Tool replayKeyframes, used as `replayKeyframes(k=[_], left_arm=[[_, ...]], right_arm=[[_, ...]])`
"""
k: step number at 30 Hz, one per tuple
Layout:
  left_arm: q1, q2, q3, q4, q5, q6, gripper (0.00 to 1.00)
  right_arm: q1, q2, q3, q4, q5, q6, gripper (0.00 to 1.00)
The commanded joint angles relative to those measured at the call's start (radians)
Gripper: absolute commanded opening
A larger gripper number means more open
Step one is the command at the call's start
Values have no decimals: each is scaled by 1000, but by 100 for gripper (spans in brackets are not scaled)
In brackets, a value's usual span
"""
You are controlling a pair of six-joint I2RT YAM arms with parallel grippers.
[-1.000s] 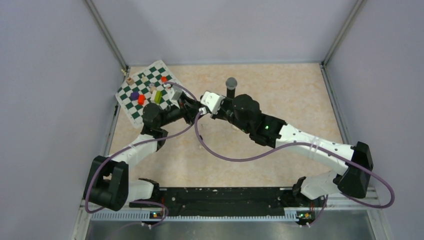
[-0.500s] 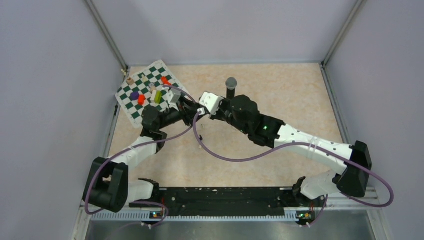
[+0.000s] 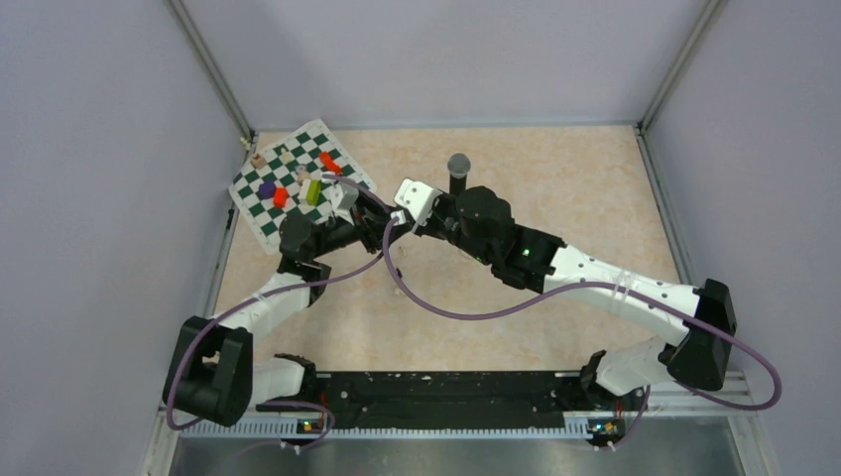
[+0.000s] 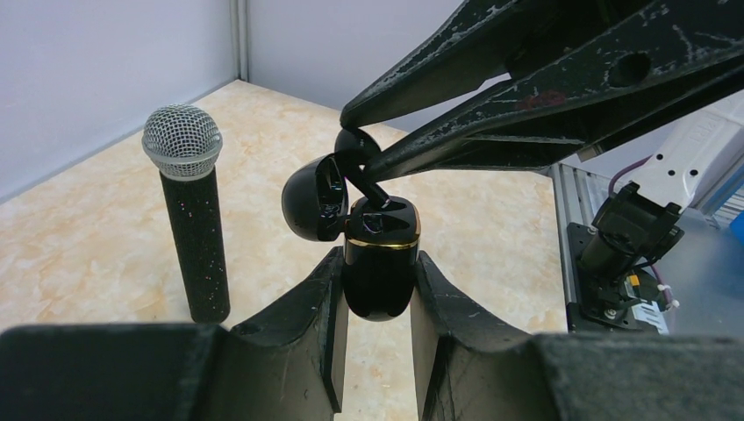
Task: Insert the wireless bluetooth earbuds into the charging case
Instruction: Place the earbud in the charging case.
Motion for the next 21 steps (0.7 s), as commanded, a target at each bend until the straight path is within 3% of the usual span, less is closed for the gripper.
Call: replayKeyframes(k=[1,21], left_arm=[[-9,-49,1,121,24,6,0],[16,-35,9,85,-22,-11,0]], right_arm=[[14,7,34,-39,-10,18,19],[14,-47,30,-46,-15,44,16]])
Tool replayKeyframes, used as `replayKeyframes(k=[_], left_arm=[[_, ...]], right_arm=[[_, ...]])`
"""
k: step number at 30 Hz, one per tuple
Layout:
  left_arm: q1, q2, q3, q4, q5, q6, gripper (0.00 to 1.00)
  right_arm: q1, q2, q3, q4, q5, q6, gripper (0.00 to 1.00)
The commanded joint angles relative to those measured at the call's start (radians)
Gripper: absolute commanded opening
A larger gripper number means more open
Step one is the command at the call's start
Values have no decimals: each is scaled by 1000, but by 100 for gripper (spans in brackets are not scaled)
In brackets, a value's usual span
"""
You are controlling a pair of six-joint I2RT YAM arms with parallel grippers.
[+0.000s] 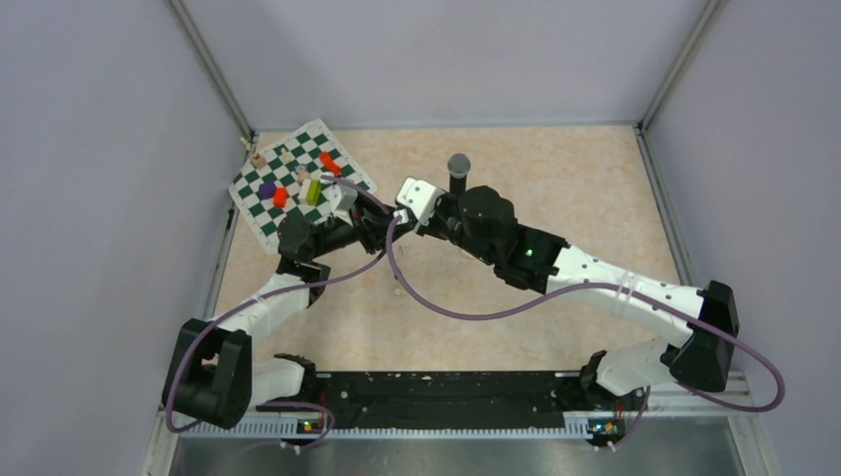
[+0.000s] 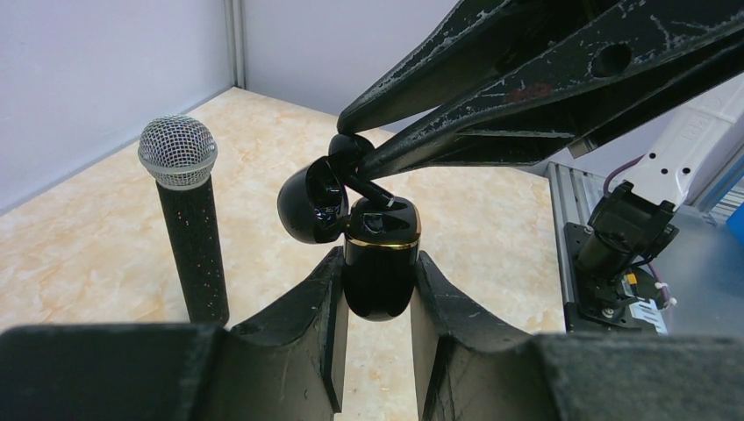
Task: Insert the wireless bluetooth earbuds into the charging case
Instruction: Place the earbud in the charging case.
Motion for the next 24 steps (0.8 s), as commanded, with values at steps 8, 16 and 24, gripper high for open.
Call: replayKeyframes(k=[8,16,24], left_arm=[[16,-14,19,52,-51,-23,0],[20,-19,15,50,-40,-18,0],[19,-19,16,54,-36,-40,0]], right_arm=[[13,-46,27,-36,-19,58,14],[14,-48,50,-55,-28,78,14],[13,-44,50,-43,-20,78,14]])
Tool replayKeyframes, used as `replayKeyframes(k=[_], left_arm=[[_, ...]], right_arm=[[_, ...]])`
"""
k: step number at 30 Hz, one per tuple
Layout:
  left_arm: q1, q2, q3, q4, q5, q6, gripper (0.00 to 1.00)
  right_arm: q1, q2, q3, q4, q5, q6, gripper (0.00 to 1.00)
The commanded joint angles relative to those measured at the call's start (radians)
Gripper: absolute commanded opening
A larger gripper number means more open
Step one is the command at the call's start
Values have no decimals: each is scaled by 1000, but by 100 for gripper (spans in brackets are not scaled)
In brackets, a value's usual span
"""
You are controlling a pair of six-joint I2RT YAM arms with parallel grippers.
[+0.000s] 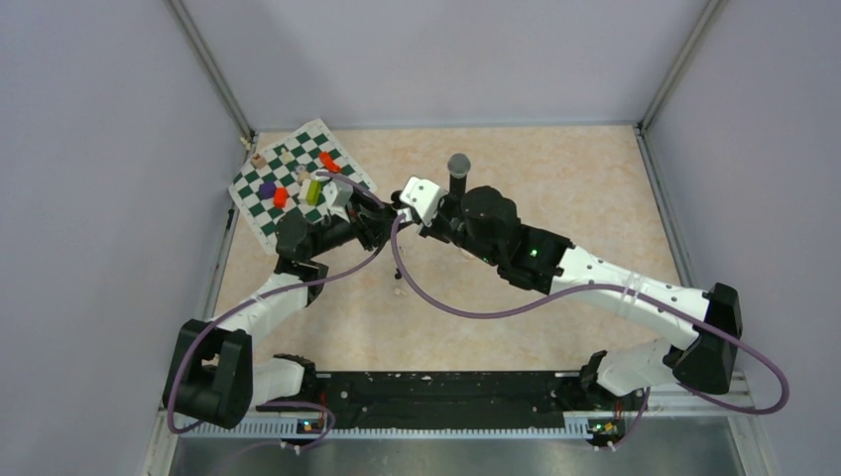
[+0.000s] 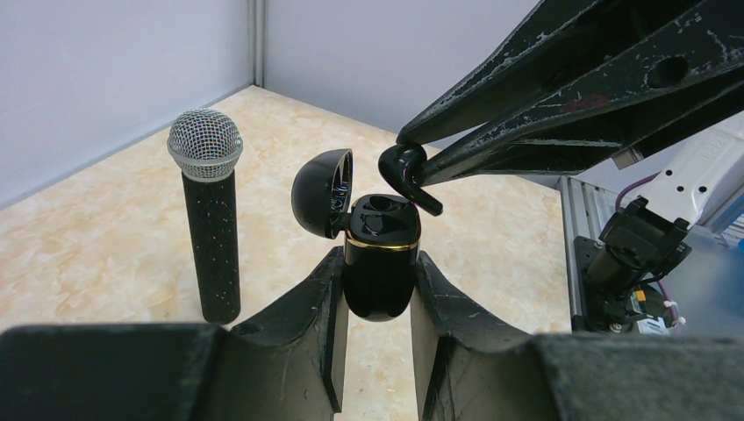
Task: Insert the wireless bluetooth earbuds into the charging case
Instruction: Place the earbud in the charging case.
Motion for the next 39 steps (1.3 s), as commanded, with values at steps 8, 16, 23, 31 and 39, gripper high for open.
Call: replayKeyframes(k=[8,16,23,31,39], left_arm=[[0,-1,7,43,-34,-42,0],[-1,0,5,34,-35,-46,0],[0,-2,17,10,-53,-80,0],[-2,-5,21,-10,-63,-90,0],[-6,-14,20,-18,-70,-89,0]], right_arm=[[13,-20,34,83,79,-14,14],[13,2,37,143,120,1,13],[13,37,35,166,127,14,13],[23,65,24,212,157,13,13],[39,81,6,248,180,3,13]])
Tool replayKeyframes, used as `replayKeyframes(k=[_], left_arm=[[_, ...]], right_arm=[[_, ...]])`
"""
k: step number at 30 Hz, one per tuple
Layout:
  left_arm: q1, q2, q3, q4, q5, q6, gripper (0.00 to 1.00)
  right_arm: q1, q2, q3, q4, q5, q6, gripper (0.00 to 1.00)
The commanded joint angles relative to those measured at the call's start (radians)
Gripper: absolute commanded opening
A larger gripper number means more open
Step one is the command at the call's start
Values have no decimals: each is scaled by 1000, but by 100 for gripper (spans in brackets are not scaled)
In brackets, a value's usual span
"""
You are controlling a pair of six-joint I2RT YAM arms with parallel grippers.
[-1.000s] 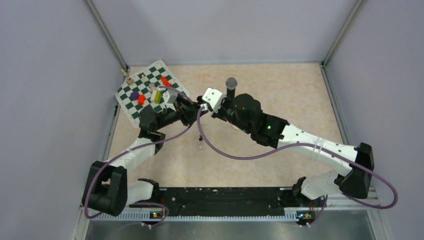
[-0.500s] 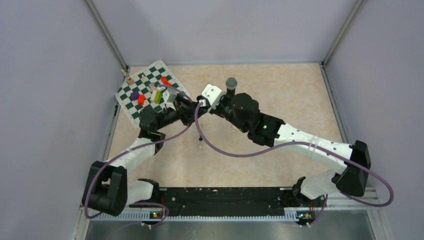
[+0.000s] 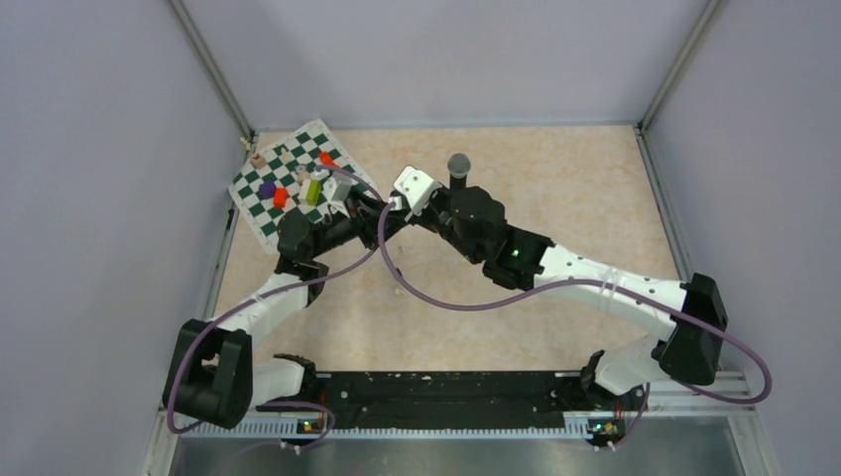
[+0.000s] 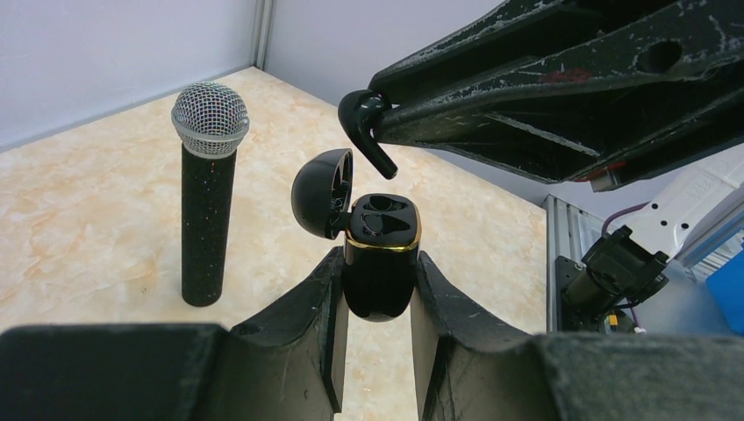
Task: Insert the wireless bluetooth earbuds into the charging case
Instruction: Place the earbud in the charging case.
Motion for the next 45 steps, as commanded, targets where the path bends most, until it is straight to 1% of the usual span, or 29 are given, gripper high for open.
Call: replayKeyframes(k=[1,10,17,27,35,45], left_arm=[[-4,-16,22,25,-23,-11,0],[-2,-19,31,13,-44,-46,0],[0,-21,28,23,-47,-56,0],[16,-30,28,54,-53,-67,0],[23,-31,24,65,-56,-66,0],[22,-39,6,118,1,-31,0]], right_arm=[[33,8,-2,78,38,-2,13],[58,-3,-99,206,86,-85,12],[59,-21,-138,280,120,-110,10],[59,-54,-175,270,85,-109,10],[58,-62,-175,250,76,-92,10],[58,-37,-151,227,78,-80,10]])
